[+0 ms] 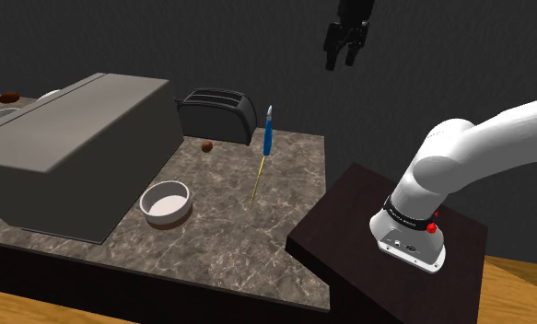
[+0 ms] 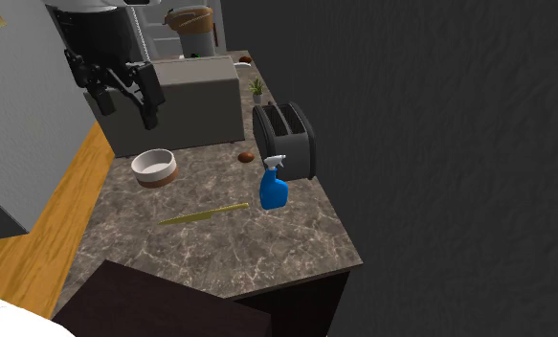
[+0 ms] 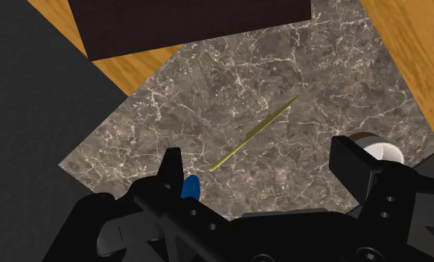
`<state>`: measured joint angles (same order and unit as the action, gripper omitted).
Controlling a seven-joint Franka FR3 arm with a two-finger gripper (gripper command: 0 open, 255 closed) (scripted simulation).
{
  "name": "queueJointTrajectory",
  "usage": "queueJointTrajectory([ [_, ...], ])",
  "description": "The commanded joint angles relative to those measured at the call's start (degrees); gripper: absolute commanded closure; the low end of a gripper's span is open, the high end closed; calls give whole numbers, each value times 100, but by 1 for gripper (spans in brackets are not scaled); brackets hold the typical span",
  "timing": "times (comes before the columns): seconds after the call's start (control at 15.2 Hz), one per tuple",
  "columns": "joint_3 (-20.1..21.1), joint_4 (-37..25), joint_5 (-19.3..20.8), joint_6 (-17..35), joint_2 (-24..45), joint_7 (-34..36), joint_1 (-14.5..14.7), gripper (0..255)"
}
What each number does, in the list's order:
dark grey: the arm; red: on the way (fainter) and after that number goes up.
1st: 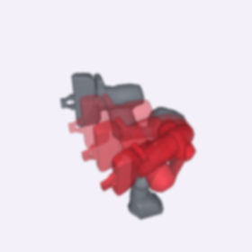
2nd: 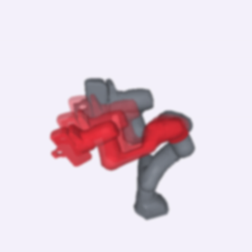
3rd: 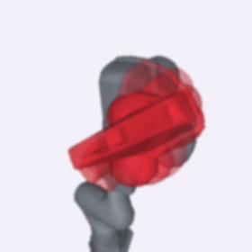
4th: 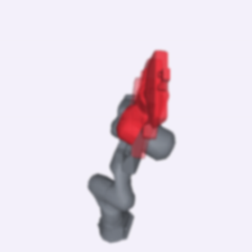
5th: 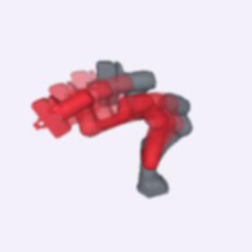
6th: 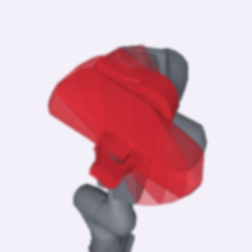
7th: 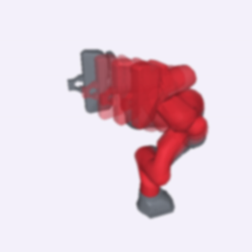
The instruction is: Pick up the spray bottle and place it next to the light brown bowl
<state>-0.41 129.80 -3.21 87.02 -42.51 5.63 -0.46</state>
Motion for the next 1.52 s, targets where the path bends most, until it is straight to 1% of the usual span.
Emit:
queueJointTrajectory([
  [0.0,0,0,0,0,0,0,0,0],
  [0.33,-12,-255,-134,565,1075,377,-144,0],
  [0.73,-84,-763,-301,1090,2409,780,-286,0],
  [1.06,-184,-1338,-468,1385,3532,1070,-390,0],
  [1.45,-326,-2199,-724,1565,4881,1368,-528,0],
])
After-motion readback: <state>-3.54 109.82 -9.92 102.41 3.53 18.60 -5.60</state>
